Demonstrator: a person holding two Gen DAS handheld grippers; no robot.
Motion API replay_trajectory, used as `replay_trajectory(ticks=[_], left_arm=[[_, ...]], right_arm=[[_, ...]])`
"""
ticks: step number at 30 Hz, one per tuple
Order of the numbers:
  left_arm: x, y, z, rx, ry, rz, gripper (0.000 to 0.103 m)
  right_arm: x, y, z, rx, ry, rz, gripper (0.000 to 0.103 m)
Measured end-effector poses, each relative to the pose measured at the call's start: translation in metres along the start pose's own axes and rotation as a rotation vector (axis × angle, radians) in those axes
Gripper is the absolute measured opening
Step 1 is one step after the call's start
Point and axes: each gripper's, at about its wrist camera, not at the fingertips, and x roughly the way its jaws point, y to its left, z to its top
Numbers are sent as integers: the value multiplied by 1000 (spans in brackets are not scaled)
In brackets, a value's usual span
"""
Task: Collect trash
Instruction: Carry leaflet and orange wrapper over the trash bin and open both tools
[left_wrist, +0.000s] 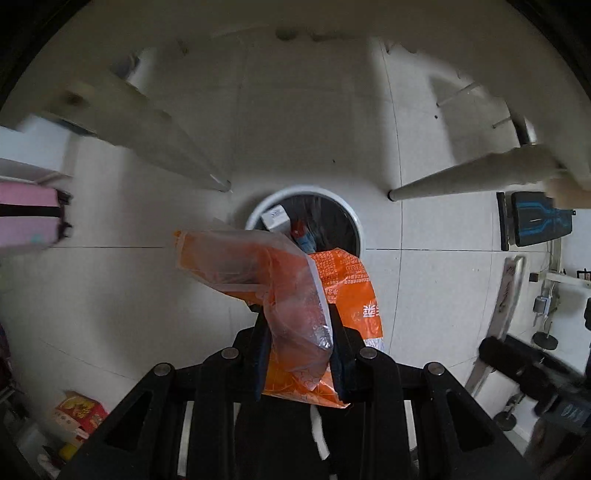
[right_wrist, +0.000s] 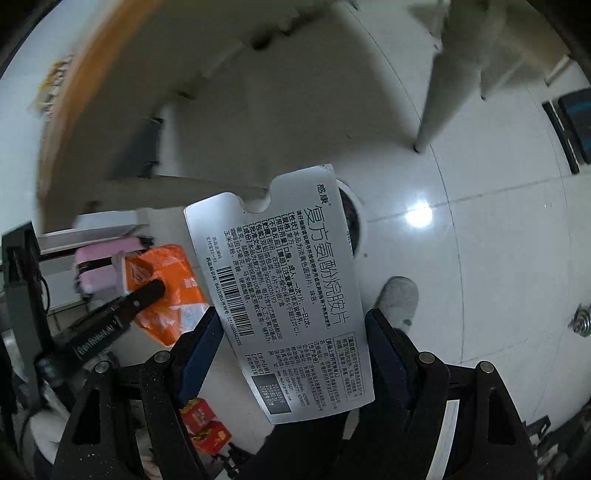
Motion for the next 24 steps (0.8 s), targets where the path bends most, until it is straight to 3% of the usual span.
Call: replay_trajectory(ticks=[8,15,18,20,21,24], left_arm=[[131,6,47,13,82,-18,26],[188,11,55,2,149,-38,29],[185,25,46,-1,144,-20,50],[181,34,43,-19,134,-29,78],[177,37,43,-24,132,-27,85],[167,49,38,-31,113,4,89]], right_arm=[[144,-33,35,53,63,-34,80],[246,-47,62,51,125,-67,80],[262,-54,66,44,131,-80,80],[271,-51,66,42,143,-72,80],[272,-49,66,42,148,-65,80],[273,-44,68,50,177,-42,84]])
